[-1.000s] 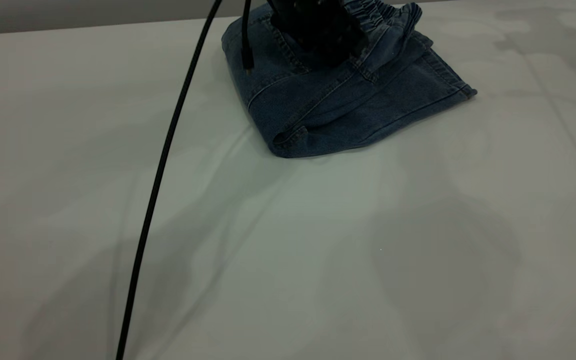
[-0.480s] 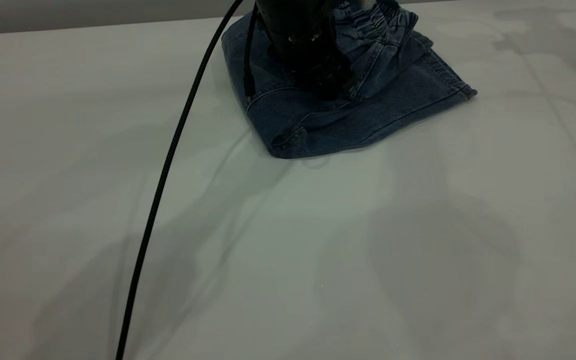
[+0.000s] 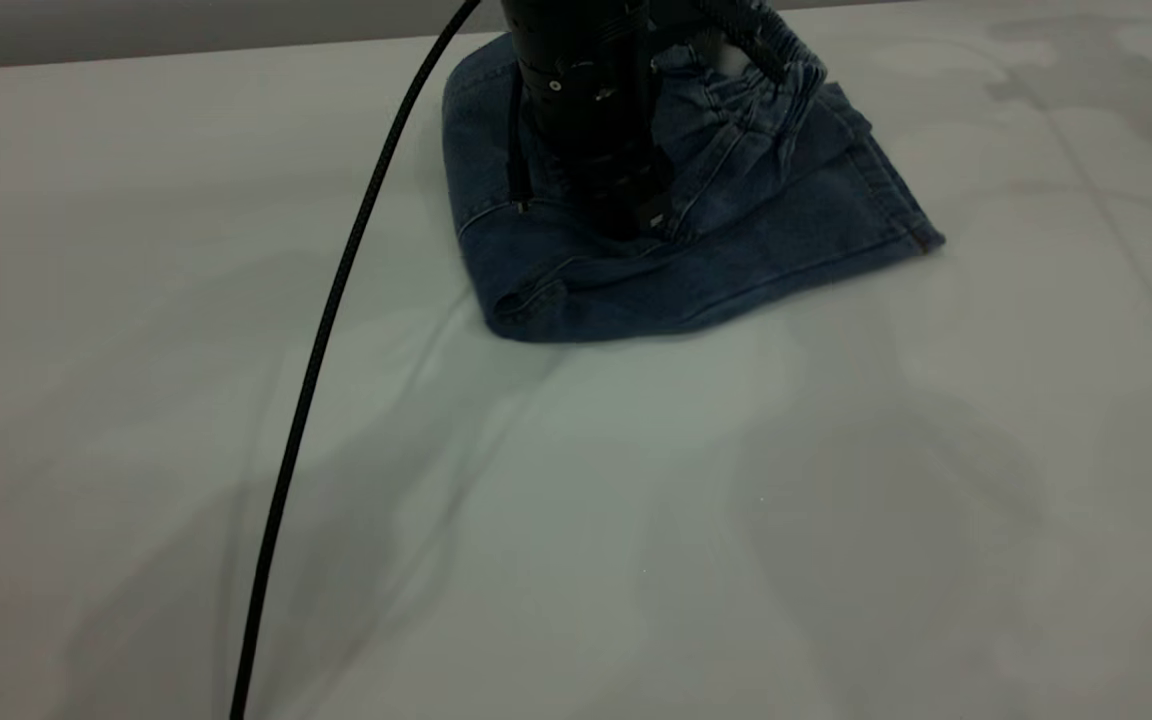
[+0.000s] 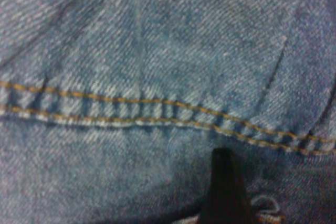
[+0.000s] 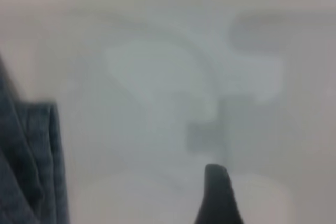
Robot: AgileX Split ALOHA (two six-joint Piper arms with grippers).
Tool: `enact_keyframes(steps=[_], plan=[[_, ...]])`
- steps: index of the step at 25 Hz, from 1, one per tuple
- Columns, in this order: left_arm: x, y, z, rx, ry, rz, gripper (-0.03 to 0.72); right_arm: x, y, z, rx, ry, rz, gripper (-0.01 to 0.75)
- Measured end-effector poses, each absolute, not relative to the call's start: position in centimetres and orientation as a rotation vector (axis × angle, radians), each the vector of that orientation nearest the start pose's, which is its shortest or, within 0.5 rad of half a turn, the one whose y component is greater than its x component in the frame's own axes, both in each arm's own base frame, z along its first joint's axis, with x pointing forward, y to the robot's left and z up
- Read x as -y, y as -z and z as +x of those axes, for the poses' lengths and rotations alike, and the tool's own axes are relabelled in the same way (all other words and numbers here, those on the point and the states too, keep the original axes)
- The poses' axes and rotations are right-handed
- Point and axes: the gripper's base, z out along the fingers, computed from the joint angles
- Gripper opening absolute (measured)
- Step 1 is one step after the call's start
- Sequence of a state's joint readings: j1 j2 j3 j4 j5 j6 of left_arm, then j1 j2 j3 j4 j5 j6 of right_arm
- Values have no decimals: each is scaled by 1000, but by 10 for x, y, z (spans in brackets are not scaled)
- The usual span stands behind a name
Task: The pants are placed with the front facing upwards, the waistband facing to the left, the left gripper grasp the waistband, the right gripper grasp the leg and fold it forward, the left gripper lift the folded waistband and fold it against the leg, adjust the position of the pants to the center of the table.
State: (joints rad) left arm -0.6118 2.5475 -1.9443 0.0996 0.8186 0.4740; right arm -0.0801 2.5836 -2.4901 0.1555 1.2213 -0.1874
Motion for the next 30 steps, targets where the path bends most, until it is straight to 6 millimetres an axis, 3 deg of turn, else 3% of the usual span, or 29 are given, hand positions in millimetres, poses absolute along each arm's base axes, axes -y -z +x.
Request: enact_keyframes(steps=[4, 9, 17, 24, 27, 30], plan=[[290, -57, 409, -2442, -84, 1675, 440, 30, -175, 541, -2776, -150, -110, 427], [299, -62, 400, -2517, 10, 1673, 440, 30, -175, 541, -2776, -150, -110, 427], [302, -80, 402, -2562, 17, 1675, 440, 30, -175, 541, -2776, -150, -110, 427], [312, -134, 416, -2505, 15, 1627, 440, 31, -180, 540, -2770, -126, -116, 427], [317, -169, 424, -2445, 35, 1509, 440, 32, -195, 538, -2744, -101, -120, 427], [316, -206, 428, -2372, -4, 1424, 440, 32, -224, 534, -2692, -97, -114, 427]])
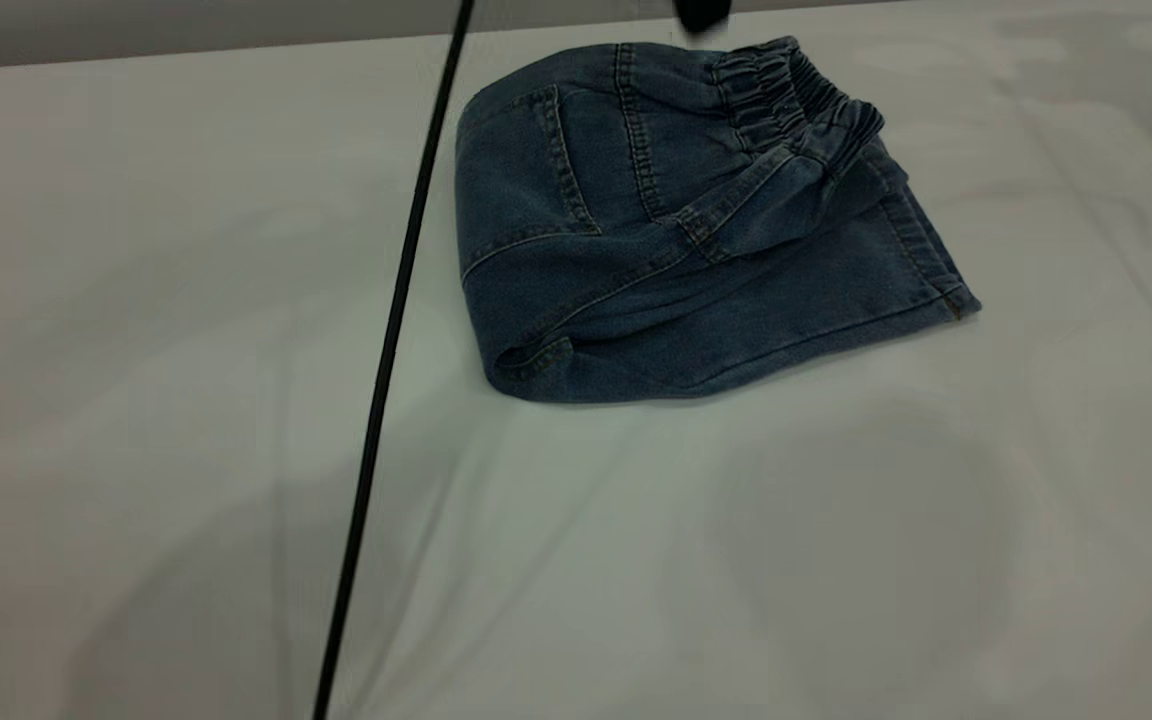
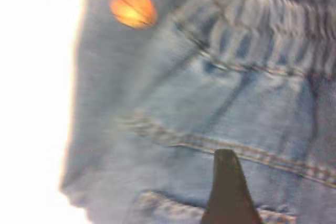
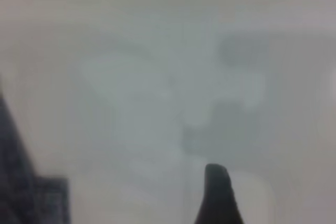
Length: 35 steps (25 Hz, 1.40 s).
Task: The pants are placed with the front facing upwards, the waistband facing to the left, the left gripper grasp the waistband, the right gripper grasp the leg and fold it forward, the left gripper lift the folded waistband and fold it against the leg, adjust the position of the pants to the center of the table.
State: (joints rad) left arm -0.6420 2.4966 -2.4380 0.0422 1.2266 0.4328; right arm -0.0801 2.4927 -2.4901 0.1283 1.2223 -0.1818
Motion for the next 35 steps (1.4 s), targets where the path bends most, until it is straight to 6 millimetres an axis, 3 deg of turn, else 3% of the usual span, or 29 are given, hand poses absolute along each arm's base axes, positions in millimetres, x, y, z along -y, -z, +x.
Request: enact_keyframes(steps=[4, 9, 16, 21, 27, 31, 35], plan=[[302, -259, 428, -2323, -120, 1248, 440, 26, -279, 521, -2588, -168, -28, 427], [278, -330, 417, -2271, -196, 959, 440, 11, -360, 491, -2409, -371, 2, 427], [243, -433, 373, -2119, -108, 769, 440, -10, -461, 426, -2175, -576, -64, 427], [214, -492, 332, -2017, -46, 686, 440, -15, -501, 375, -2116, -568, -91, 427], [182, -518, 290, -1996, -35, 671, 440, -21, -532, 303, -2071, -554, -111, 427], [161, -522, 259, -2025, 7, 642, 440, -25, -539, 257, -2051, -553, -125, 427], [139, -521, 227, -2061, 49, 588, 440, -28, -534, 217, -2061, -555, -121, 427]])
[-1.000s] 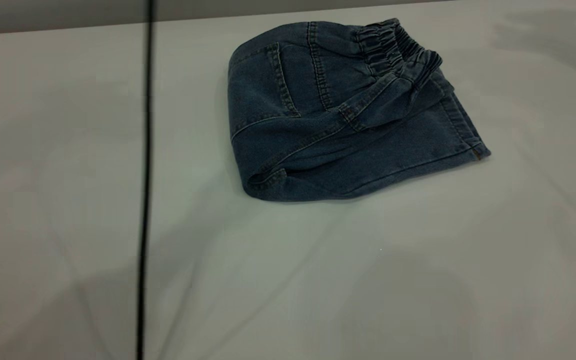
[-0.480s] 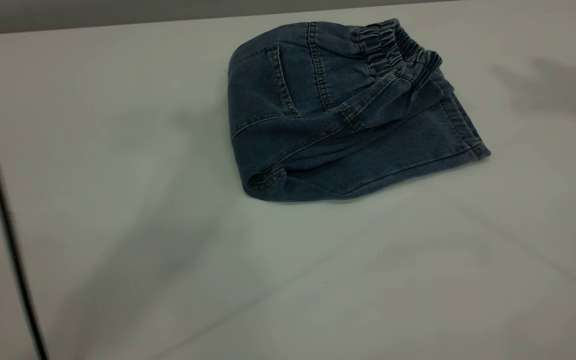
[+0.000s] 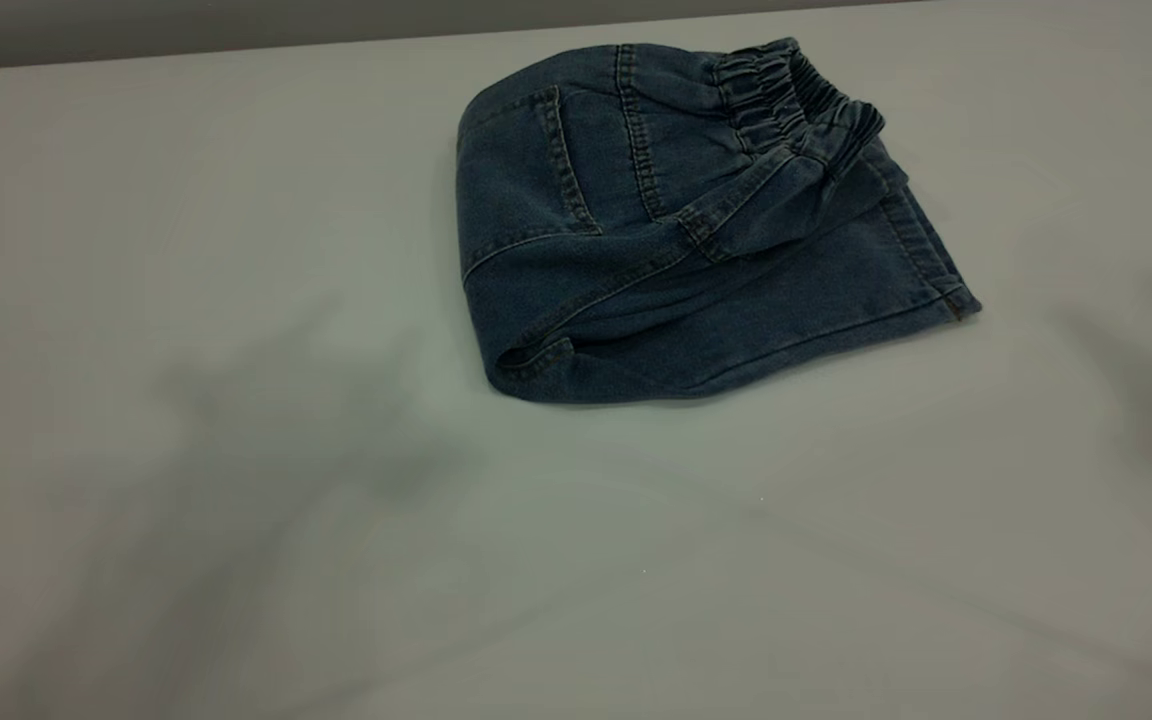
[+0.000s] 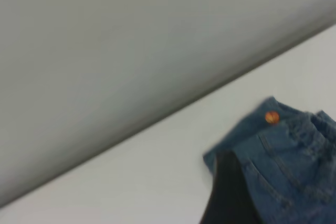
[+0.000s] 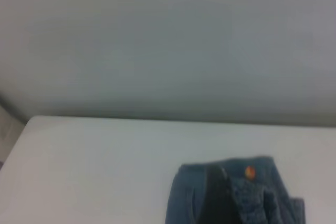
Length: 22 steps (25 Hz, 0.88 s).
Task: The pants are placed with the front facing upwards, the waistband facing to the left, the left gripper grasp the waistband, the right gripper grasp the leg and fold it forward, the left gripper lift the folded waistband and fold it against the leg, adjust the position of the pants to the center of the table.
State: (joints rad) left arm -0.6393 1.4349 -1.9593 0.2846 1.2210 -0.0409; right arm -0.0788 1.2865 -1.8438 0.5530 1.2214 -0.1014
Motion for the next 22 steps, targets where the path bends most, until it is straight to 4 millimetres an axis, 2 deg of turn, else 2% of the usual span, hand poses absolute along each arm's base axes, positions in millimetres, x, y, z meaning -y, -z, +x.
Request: enact_keyframes(steps=[3, 10, 17, 22], plan=[[125, -512, 207, -2088, 53, 594, 440, -30, -526, 185, -2064, -543, -134, 427], [91, -488, 159, -2126, 61, 607, 440, -35, -496, 129, -2083, -536, -148, 427], [55, -453, 109, -2149, 77, 602, 440, -39, -447, 77, -2109, -523, -183, 427], [29, -426, 71, -2128, 114, 597, 440, -41, -407, 41, -2095, -467, -270, 427]])
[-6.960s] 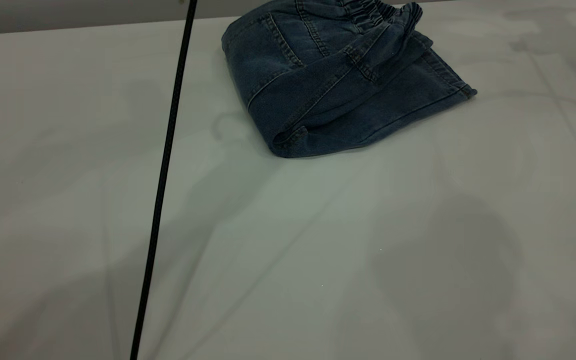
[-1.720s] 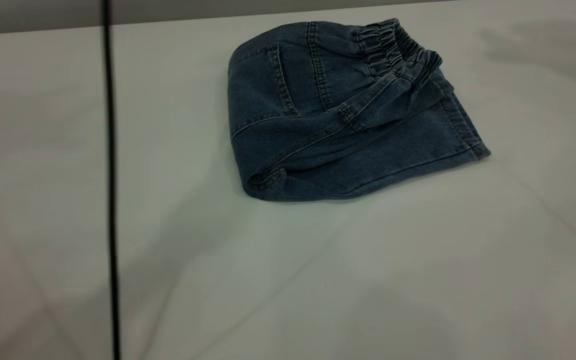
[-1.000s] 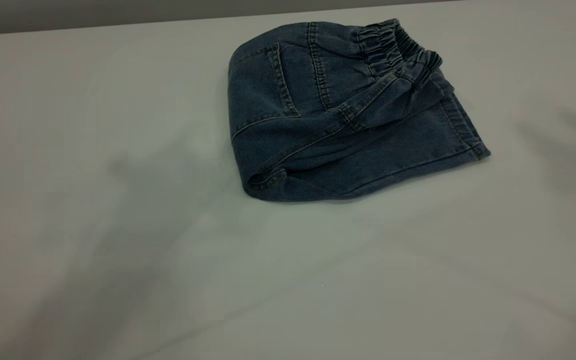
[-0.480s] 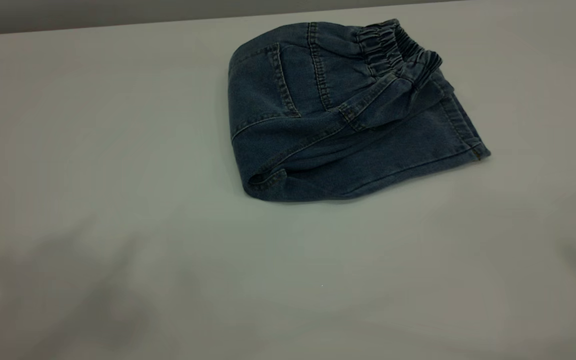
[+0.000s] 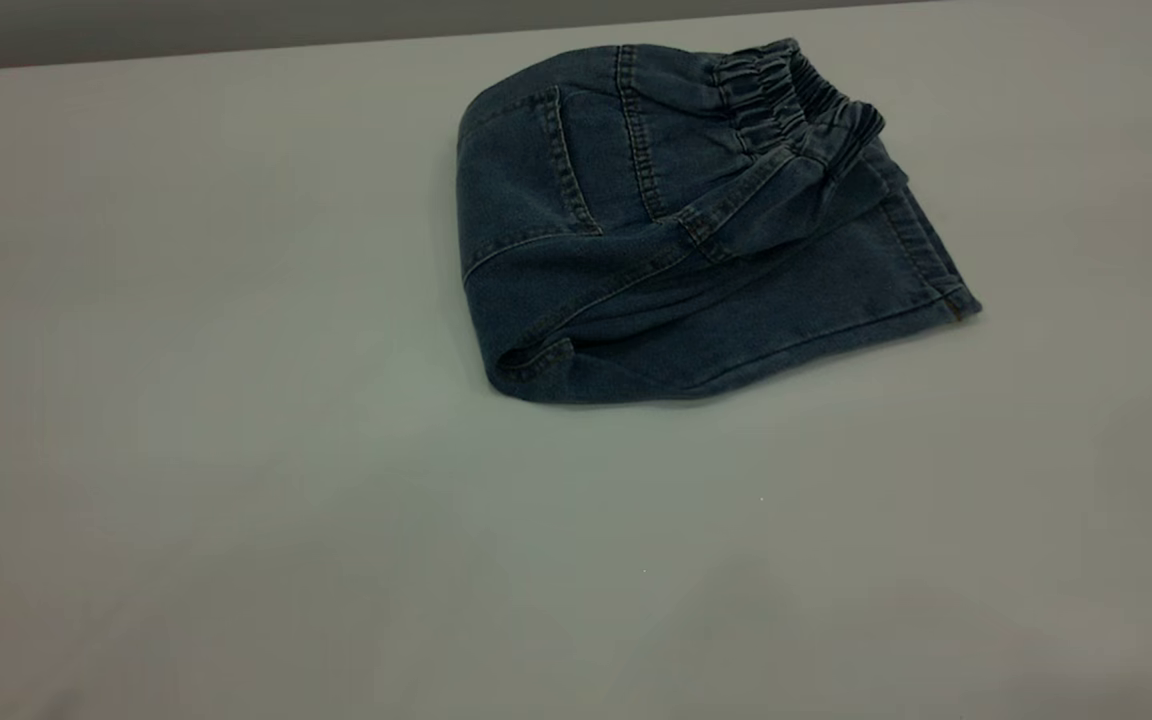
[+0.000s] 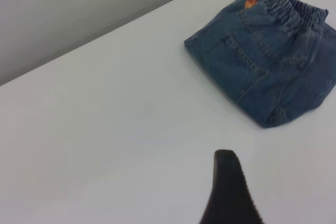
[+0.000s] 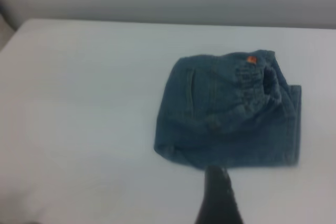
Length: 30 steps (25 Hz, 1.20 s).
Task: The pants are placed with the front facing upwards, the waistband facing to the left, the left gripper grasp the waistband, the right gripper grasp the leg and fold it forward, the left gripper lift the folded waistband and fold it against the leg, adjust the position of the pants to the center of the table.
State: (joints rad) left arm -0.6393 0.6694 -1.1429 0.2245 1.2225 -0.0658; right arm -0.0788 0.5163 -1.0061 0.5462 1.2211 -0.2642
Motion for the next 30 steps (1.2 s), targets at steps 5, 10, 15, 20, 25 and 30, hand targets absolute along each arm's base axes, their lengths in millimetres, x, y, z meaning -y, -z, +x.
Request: enact_keyframes(steps=[5, 10, 15, 20, 25, 30], plan=[[12, -396, 48, -2125, 115, 596, 440, -35, -367, 10, -2080, -327, -246, 427], [7, -366, 39, -2163, 127, 609, 440, -25, -327, -3, -2063, -181, -187, 427], [2, -342, 29, -2179, 151, 616, 440, -22, -298, -3, -2083, -146, -176, 427], [-2, -322, 22, -2198, 172, 590, 440, -15, -291, 1, -2091, -81, -83, 427], [-3, -307, 21, -2226, 171, 579, 440, -12, -286, 3, -2097, -55, -60, 427], [-2, -304, 22, -2232, 167, 581, 440, -10, -282, -3, -2085, -13, -61, 427]])
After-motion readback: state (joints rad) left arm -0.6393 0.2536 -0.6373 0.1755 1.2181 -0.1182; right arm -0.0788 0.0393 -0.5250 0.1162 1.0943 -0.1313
